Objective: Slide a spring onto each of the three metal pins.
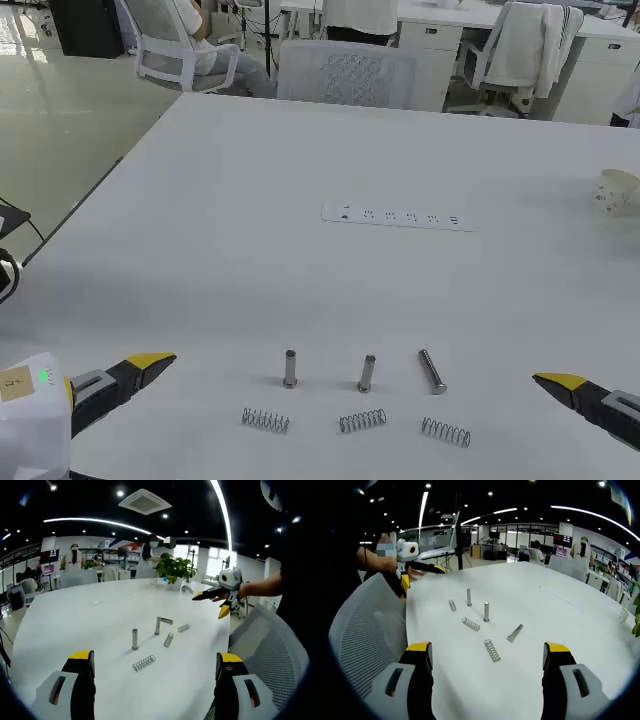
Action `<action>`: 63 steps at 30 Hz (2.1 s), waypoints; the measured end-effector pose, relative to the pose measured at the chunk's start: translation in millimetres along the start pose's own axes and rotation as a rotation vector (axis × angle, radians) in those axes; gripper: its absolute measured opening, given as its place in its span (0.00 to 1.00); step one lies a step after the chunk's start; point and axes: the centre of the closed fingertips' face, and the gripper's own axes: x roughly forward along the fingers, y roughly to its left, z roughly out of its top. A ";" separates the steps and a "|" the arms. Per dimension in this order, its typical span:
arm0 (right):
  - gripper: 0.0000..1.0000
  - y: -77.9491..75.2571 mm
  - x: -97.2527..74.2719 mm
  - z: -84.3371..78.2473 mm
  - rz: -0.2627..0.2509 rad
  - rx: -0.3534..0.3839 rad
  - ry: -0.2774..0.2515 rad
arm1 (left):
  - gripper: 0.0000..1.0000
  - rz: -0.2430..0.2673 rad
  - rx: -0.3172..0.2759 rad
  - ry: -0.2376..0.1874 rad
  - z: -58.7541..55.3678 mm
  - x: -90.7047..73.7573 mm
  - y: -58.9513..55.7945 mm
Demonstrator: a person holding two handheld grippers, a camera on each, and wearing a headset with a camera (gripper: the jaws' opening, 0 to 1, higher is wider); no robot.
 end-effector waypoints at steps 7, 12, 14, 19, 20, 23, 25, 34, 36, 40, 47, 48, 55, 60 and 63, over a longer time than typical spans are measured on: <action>0.90 -0.2 -0.1 0.8 0.001 -0.001 -0.003 | 0.98 0.004 0.002 -0.002 0.3 -1.3 1.4; 0.90 0.7 0.0 0.4 0.002 0.000 -0.003 | 0.98 0.006 0.001 0.001 -1.4 -2.8 2.1; 0.90 1.0 -0.1 0.7 0.002 -0.003 -0.004 | 0.98 0.009 0.001 0.000 -1.2 -3.1 2.6; 0.90 0.9 -0.3 1.1 0.002 -0.004 -0.004 | 0.98 0.011 0.002 -0.004 0.2 -2.7 3.1; 0.90 0.9 -0.3 1.3 0.002 -0.003 -0.004 | 0.98 0.010 0.002 -0.005 0.5 -2.5 3.0; 0.90 0.6 -0.4 1.9 0.000 -0.002 -0.007 | 0.98 0.009 0.002 -0.004 0.5 -2.1 2.7; 0.90 0.9 -0.3 1.6 0.001 -0.001 -0.005 | 0.98 0.008 0.002 -0.005 0.5 -2.1 2.3; 0.89 1.3 -0.9 0.1 0.000 0.001 -0.002 | 0.98 0.009 -0.002 -0.004 -1.3 -3.1 1.5; 0.89 1.2 -0.7 -0.8 0.001 0.003 0.000 | 0.98 0.008 -0.002 -0.003 -1.6 -3.0 1.0; 0.89 0.7 -0.4 -1.0 0.000 0.004 -0.001 | 0.98 0.009 -0.004 -0.003 -1.5 -2.9 1.3; 0.89 -0.3 1.0 0.3 0.000 0.004 -0.004 | 0.98 0.013 -0.004 -0.005 -0.9 -3.4 2.5; 0.89 -0.4 1.3 0.5 0.001 0.004 -0.004 | 0.98 0.014 -0.005 -0.006 -0.7 -3.5 2.6; 0.89 -0.2 3.5 1.6 0.006 0.001 -0.006 | 0.98 0.015 -0.007 -0.008 -1.5 -3.2 2.5; 0.89 1.7 5.9 1.4 0.012 0.002 -0.002 | 0.98 0.015 -0.008 -0.012 -1.2 -2.3 3.5; 0.88 1.9 6.8 1.4 0.015 0.002 -0.003 | 0.98 0.015 -0.009 -0.013 -1.2 -2.2 4.4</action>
